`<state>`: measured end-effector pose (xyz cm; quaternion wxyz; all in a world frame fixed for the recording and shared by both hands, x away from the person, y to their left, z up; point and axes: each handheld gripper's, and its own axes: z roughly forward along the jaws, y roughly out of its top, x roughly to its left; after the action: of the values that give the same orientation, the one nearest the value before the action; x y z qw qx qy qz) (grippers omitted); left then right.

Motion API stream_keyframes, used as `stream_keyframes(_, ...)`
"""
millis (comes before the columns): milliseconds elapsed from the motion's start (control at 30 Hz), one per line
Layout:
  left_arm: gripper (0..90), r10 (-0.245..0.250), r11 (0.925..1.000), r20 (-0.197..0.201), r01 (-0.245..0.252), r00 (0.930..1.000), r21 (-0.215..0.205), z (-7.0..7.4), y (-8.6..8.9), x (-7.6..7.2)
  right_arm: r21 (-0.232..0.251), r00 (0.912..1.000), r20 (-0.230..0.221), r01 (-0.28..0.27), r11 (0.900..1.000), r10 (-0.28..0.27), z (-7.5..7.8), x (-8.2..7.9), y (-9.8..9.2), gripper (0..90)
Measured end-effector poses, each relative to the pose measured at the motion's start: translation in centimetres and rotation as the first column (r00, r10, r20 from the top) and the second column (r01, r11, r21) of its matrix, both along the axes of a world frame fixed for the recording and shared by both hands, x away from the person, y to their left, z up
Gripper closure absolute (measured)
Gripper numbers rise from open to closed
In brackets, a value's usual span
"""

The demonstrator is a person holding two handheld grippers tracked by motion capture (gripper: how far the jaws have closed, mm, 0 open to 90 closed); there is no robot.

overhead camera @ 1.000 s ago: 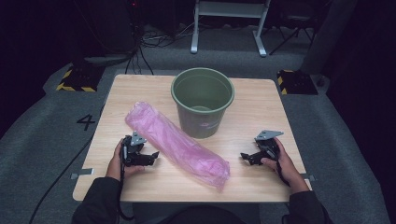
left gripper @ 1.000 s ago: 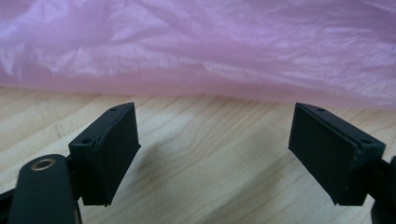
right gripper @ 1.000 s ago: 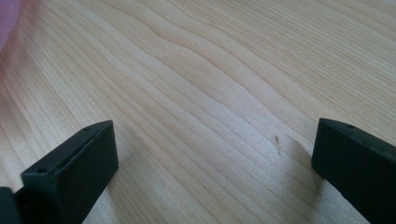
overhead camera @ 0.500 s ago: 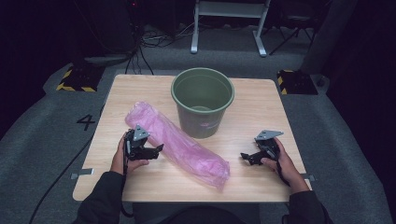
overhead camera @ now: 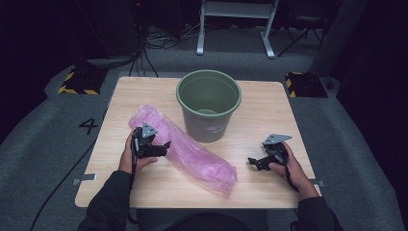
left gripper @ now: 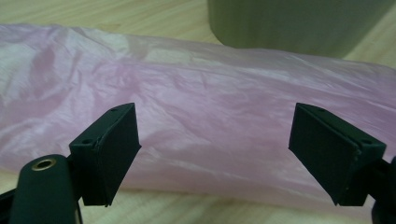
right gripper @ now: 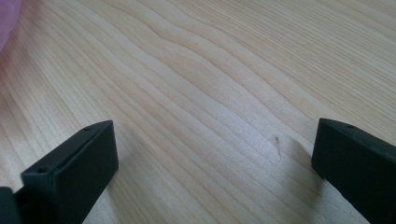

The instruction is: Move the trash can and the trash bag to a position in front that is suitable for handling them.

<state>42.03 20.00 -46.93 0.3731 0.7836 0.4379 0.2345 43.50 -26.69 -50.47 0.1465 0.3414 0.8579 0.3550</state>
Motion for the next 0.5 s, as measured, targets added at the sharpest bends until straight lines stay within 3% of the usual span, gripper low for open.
stream_keyframes(200,16.0,0.021,0.9998,-0.009,-0.021,0.9997,-0.005,-0.3,-0.4,1.7,0.0,1.0,0.0,0.001,1.0,-0.001,0.0,0.0,0.0,0.7)
stream_keyframes(300,16.1,0.026,0.9993,-0.017,-0.026,0.9995,0.028,-0.9,-0.8,2.4,0.0,1.0,0.0,0.0,1.0,0.0,0.0,0.0,0.0,0.7)
stream_keyframes(500,16.1,0.062,0.9974,-0.063,-0.06,0.996,0.041,-2.1,-0.3,3.0,0.0,1.0,0.0,0.0,1.0,0.0,0.0,0.0,0.0,0.7)
